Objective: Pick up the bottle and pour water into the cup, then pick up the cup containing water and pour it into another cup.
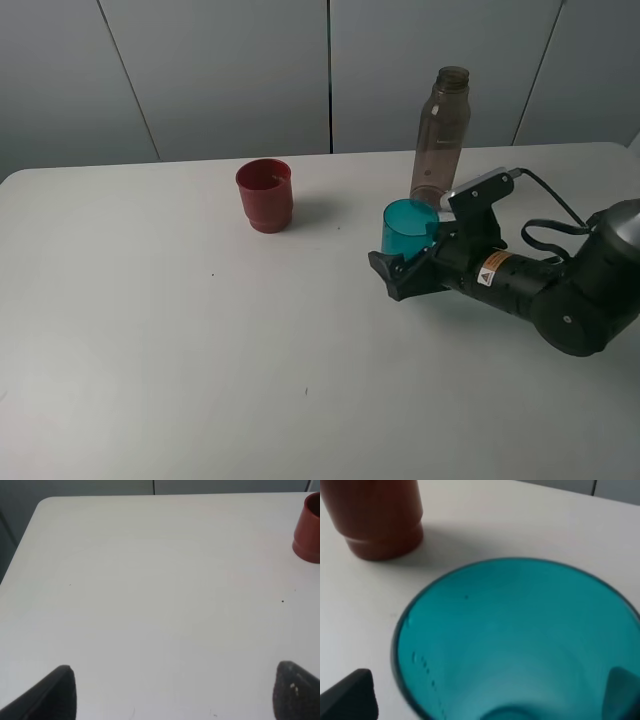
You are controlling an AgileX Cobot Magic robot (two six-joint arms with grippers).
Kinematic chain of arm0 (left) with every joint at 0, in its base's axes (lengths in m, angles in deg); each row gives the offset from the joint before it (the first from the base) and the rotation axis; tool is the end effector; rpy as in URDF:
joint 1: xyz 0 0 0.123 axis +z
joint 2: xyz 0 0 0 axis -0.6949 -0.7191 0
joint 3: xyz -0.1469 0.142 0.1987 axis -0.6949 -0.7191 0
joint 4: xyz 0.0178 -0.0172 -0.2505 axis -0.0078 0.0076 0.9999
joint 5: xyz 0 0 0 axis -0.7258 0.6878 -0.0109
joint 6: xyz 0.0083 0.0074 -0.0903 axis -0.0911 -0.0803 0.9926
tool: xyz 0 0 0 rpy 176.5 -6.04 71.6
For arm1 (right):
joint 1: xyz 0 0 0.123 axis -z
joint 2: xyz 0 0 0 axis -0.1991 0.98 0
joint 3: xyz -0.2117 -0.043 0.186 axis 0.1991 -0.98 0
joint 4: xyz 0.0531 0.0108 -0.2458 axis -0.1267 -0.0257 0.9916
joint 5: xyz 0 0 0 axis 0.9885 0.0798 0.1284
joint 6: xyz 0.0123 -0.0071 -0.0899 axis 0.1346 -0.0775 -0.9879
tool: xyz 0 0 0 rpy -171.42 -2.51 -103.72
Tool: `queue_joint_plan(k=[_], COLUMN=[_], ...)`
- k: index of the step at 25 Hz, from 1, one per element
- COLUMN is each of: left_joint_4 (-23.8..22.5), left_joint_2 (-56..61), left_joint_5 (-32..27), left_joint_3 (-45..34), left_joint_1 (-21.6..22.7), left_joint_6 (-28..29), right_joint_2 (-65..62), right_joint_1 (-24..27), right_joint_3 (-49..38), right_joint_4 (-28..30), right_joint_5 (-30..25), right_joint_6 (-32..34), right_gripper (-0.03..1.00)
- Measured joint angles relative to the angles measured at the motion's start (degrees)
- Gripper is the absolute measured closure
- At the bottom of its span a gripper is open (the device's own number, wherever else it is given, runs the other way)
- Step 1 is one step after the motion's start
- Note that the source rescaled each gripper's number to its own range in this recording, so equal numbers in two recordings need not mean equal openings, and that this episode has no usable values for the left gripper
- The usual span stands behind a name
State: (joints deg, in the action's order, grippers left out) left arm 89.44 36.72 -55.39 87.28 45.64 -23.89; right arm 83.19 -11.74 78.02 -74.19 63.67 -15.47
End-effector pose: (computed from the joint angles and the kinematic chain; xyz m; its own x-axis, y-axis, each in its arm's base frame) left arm -0.0082 -0.0003 0.2783 -0.4645 -0.0296 -0.8851 -0.0360 0.9992 -0.0146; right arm 0.2422 0.1170 0.0643 -0.4421 -0.2364 -0.8652 -0.5153 0.8565 0.0293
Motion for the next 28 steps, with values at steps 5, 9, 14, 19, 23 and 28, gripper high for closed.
queue_joint_plan(k=[5, 9, 14, 19, 23, 28], left_joint_4=[0.0, 0.0, 0.0, 0.0, 0.0, 0.0], left_joint_2=[0.0, 0.0, 0.0, 0.0, 0.0, 0.0], left_joint_5=[0.0, 0.0, 0.0, 0.0, 0.0, 0.0], left_joint_3=[0.0, 0.0, 0.0, 0.0, 0.0, 0.0], left_joint_1=[0.0, 0.0, 0.0, 0.0, 0.0, 0.0], left_joint_6=[0.0, 0.0, 0.0, 0.0, 0.0, 0.0], right_joint_2=[-11.4, -21.7, -37.8, -58.4, -73.0, -83.7], right_joint_1=[0.0, 0.0, 0.0, 0.0, 0.0, 0.0], right_joint_3=[-3.7, -4.1, -4.1, 0.2, 7.3, 11.1], right_joint_4=[-4.2, -5.3, -5.4, -8.2, -8.4, -8.4], right_joint_5=[-19.0, -31.3, -49.2, -74.9, -94.0, -112.9], right_joint_6=[0.1, 0.1, 0.2, 0.5, 1.1, 1.2], right_gripper=[-0.03, -0.03, -0.03, -0.03, -0.03, -0.03])
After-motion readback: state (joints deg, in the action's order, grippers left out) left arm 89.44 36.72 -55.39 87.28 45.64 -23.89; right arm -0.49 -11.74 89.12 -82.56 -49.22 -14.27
